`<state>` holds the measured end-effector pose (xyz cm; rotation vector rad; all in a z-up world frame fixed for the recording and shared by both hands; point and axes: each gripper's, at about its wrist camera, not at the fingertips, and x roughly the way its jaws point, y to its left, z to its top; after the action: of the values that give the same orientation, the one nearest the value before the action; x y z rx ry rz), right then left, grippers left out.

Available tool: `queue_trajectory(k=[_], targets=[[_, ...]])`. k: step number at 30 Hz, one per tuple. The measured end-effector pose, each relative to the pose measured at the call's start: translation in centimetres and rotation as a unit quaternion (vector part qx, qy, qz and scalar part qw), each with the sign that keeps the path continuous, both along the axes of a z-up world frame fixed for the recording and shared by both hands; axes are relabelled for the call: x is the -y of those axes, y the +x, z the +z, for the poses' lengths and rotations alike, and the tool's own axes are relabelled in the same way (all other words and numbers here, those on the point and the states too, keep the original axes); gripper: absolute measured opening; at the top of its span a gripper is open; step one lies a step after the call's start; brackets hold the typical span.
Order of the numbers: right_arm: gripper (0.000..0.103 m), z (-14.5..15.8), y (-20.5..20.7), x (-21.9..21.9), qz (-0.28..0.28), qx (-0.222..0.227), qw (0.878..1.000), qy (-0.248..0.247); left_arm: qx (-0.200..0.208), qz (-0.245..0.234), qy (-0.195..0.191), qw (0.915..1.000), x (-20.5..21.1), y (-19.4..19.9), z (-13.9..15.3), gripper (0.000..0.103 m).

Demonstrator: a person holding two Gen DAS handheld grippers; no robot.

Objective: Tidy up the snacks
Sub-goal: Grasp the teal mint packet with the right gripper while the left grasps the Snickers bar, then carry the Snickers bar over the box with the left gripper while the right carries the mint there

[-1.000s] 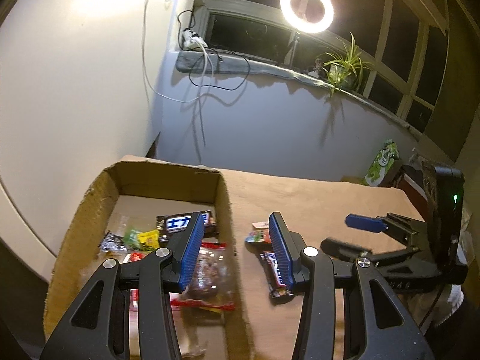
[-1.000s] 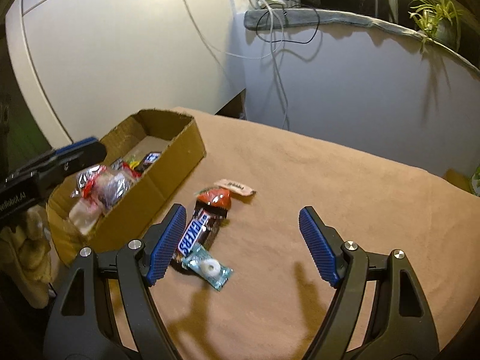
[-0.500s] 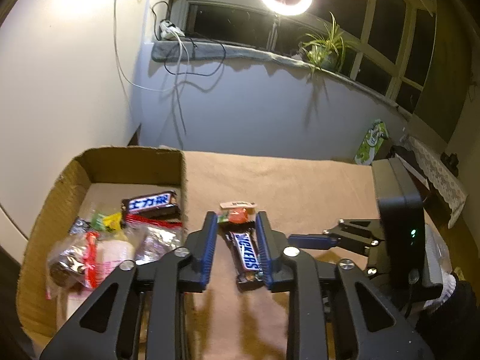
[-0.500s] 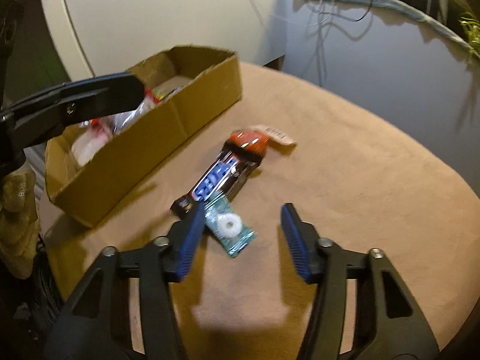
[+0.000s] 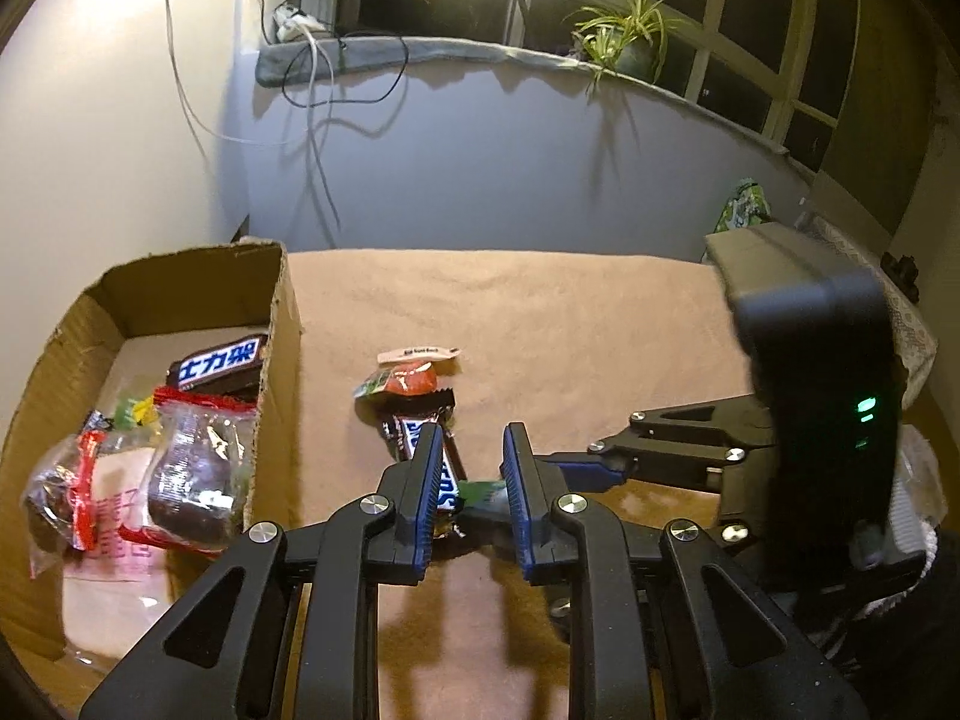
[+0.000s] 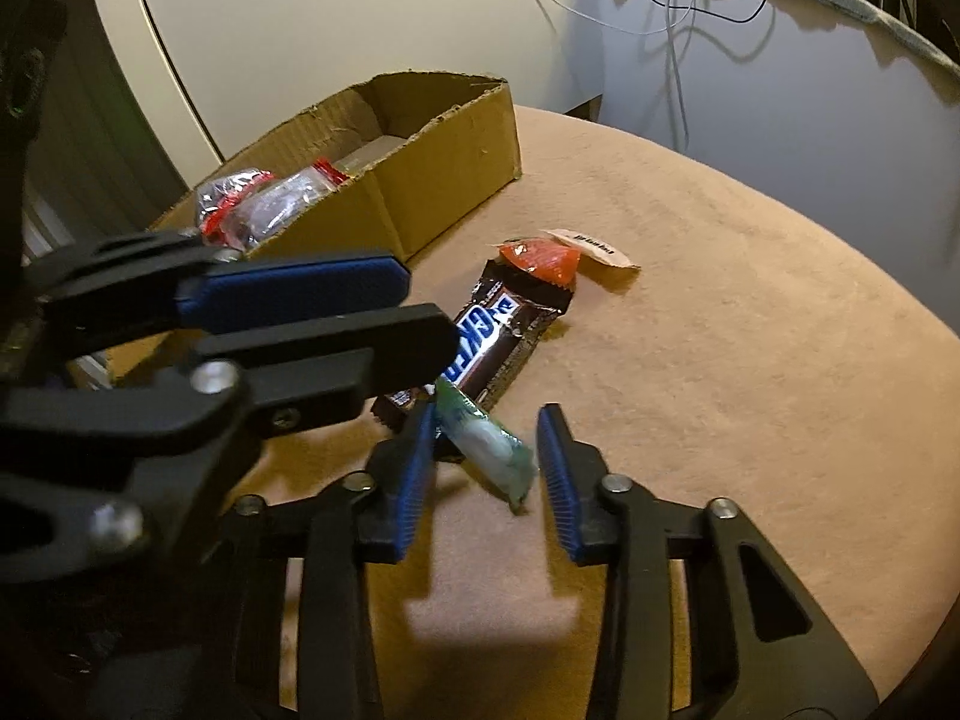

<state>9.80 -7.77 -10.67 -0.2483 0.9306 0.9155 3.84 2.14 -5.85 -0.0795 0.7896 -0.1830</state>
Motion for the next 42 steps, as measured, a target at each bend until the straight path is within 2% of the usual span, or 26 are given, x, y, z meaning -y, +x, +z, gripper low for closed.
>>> queue_trajectory(k=[8,10,15,18,20,22,27,29,30,31,32,33,34,39,41,42], targets=[[0.029,-0.3,0.8,1.5,-0.027,-0.009,1.0,0.007,-0.019,0.007,0.011,0.9997,0.5,0.8,-1.4,0.019],[0.019,-0.4,1.1,1.9,-0.035,-0.008,0.999,0.002,-0.025,0.011,0.016,0.9995,0.4,0.9,-1.8,0.019],[0.019,-0.3,1.5,2.7,-0.046,-0.004,0.999,-0.002,-0.029,0.02,0.03,0.9989,0.6,1.2,-2.4,0.02],[0.018,-0.3,1.6,3.0,-0.054,0.005,0.998,-0.011,-0.031,0.02,0.038,0.9986,0.9,1.3,-2.5,0.027],[0.018,-0.3,1.8,3.4,-0.063,0.012,0.998,-0.02,-0.03,0.02,0.047,0.9983,1.2,1.4,-2.7,0.039],[0.018,-0.2,2.1,3.9,-0.074,0.017,0.997,-0.025,-0.03,0.018,0.056,0.9978,1.6,1.5,-2.9,0.044],[0.018,-0.2,2.6,4.9,-0.095,0.028,0.994,-0.037,-0.039,0.027,0.071,0.9963,1.9,2.6,-3.7,0.046],[0.019,-0.3,2.6,5.2,-0.096,0.029,0.994,-0.038,-0.044,0.025,0.072,0.9961,2.0,3.0,-4.1,0.046],[0.026,-0.3,2.5,5.2,-0.091,0.03,0.995,-0.037,-0.045,0.024,0.074,0.9959,2.1,3.0,-4.2,0.046],[0.04,-0.3,2.3,5.1,-0.082,0.031,0.996,-0.036,-0.046,0.022,0.077,0.9957,2.3,3.0,-4.3,0.041],[0.047,-0.4,2.0,4.9,-0.075,0.033,0.996,-0.036,-0.048,0.022,0.077,0.9956,2.3,3.1,-4.5,0.032],[0.055,-0.4,1.7,4.8,-0.07,0.038,0.996,-0.039,-0.051,0.021,0.073,0.9958,2.3,3.2,-4.7,0.029],[0.058,-0.5,1.4,4.5,-0.067,0.045,0.996,-0.045,-0.049,0.021,0.072,0.9959,2.4,3.1,-4.6,0.027],[0.057,-0.5,1.6,4.9,-0.082,0.048,0.994,-0.046,-0.045,0.018,0.075,0.996,2.4,2.8,-4.8,0.027],[0.054,-0.6,1.8,5.3,-0.087,0.047,0.994,-0.046,-0.044,0.018,0.074,0.9961,2.3,2.8,-4.8,0.027],[0.048,-0.6,1.8,5.4,-0.089,0.05,0.994,-0.049,-0.043,0.018,0.074,0.9962,2.3,2.7,-4.8,0.027]])
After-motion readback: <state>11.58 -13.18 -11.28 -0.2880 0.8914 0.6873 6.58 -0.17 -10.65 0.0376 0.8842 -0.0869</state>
